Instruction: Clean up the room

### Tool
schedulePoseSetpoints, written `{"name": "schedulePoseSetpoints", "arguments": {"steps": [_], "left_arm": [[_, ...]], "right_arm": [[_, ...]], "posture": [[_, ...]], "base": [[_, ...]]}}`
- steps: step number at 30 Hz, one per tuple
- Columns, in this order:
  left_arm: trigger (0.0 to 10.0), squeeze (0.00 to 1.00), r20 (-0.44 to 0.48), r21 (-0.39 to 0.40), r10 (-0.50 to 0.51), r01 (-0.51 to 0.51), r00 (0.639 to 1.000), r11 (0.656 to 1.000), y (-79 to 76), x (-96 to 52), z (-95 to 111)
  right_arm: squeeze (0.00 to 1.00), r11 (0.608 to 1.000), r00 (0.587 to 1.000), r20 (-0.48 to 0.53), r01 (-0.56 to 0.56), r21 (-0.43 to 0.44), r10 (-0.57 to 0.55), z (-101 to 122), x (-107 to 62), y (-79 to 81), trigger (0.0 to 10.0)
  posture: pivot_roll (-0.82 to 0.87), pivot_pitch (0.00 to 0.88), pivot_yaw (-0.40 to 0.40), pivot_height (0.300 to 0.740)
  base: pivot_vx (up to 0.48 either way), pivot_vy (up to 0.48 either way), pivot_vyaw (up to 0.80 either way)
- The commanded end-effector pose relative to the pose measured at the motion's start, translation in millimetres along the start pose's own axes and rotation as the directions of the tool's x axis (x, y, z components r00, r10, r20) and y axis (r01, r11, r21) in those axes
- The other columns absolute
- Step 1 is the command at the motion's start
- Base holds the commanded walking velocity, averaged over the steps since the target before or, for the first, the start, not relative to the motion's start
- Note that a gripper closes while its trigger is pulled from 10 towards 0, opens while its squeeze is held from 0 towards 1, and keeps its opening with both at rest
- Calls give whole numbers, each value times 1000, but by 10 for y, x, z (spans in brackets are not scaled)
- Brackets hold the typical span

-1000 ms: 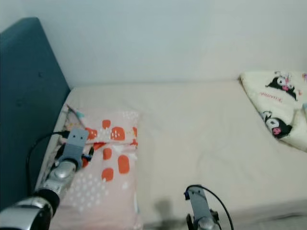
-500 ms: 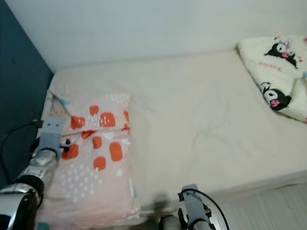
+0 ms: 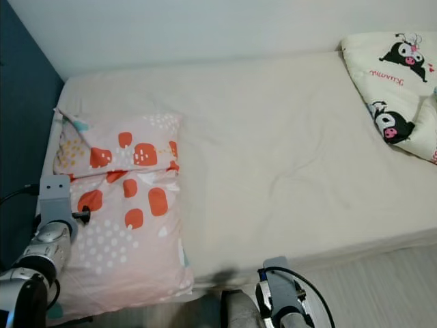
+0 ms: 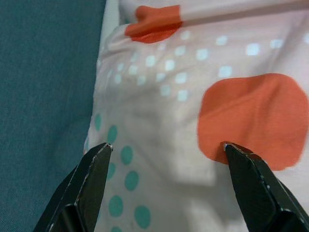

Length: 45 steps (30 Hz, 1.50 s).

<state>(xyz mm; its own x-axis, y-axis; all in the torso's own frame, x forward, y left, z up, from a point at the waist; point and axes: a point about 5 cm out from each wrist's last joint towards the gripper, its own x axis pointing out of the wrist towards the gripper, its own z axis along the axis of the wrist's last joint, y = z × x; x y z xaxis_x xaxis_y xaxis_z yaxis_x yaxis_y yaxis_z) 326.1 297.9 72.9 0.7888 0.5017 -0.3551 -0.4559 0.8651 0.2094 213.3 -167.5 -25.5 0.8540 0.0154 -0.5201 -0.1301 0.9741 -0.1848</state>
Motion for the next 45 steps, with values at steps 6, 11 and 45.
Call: {"name": "schedulePoseSetpoints", "arguments": {"steps": [6, 11, 45], "left_arm": [[10000, 0, -2, -51, 32, -32, 999, 998, 45, 2, -10], [10000, 0, 11, -127, 15, -14, 1000, 992, 55, 19, 70], [0, 0, 194, -82, -226, 245, 955, 966, -375, 0, 736]], "right_arm": [[0, 999, 999, -12, -29, 27, 29, -30, -90, 68, 10000], [0, 999, 999, 5, -37, 33, 37, 9, -135, 83, 10000], [0, 992, 993, 115, -52, 112, 39, 274, -336, 63, 10000]], "posture": [[-328, 374, 8, 645], [-339, 387, 10, 620], [-349, 435, 33, 605]], "base": [[0, 0, 0], [0, 0, 0], [0, 0, 0]]}}
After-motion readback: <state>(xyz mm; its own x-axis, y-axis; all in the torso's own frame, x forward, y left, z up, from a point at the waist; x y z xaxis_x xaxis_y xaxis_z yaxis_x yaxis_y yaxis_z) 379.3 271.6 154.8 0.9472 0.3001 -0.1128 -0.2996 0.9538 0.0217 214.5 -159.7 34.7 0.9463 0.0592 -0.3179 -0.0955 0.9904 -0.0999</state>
